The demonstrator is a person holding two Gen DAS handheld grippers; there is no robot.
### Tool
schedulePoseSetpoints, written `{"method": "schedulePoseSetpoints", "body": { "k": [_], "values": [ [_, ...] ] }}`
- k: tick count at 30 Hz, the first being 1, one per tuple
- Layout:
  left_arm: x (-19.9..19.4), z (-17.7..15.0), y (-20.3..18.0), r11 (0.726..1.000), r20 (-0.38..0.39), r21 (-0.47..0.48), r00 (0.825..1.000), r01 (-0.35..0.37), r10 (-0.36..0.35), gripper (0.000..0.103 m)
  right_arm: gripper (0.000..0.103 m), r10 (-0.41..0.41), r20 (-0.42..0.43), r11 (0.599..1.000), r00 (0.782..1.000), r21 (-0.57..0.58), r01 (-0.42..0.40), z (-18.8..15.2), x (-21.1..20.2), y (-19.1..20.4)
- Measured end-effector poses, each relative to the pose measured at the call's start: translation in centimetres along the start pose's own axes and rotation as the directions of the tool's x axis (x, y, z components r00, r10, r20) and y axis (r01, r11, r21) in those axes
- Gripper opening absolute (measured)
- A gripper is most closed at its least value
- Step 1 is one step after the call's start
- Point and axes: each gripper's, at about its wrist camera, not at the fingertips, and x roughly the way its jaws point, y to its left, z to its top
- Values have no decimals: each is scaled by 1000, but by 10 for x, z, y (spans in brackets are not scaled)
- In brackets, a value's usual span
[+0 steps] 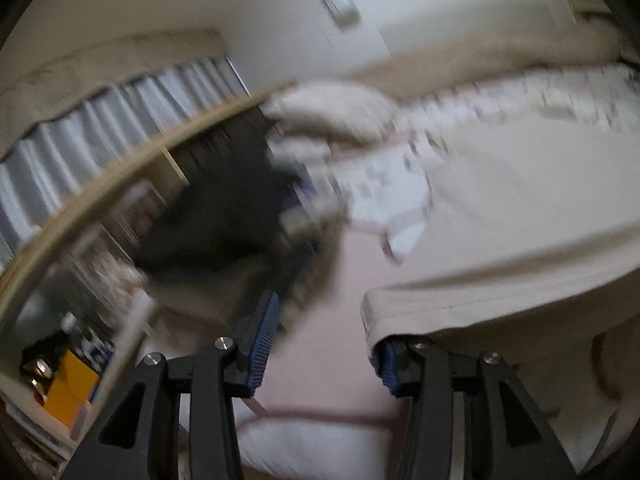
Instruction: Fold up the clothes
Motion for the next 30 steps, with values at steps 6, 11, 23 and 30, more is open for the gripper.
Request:
{"method": "schedulePoseSetpoints", "body": {
  "k": [6, 11, 23, 30],
  "values": [
    [-68, 94, 86, 991, 286, -135, 957, -9, 48, 58, 71, -192, 115, 979, 975, 93, 182, 53, -46, -95],
    [-133, 152, 150, 977, 486, -214, 868, 4, 103, 65, 89, -346, 202, 924, 916, 245, 295, 90, -93, -189],
    [4, 293, 161, 972, 338, -189, 938, 141, -71, 99, 103, 137, 173, 947, 975, 266, -180, 212, -5, -283],
    [148, 420, 66, 968, 238, -252, 968, -18, 80, 99, 103, -80, 67, 988, 995, 139, 70, 368, 153, -214]
  ]
}}
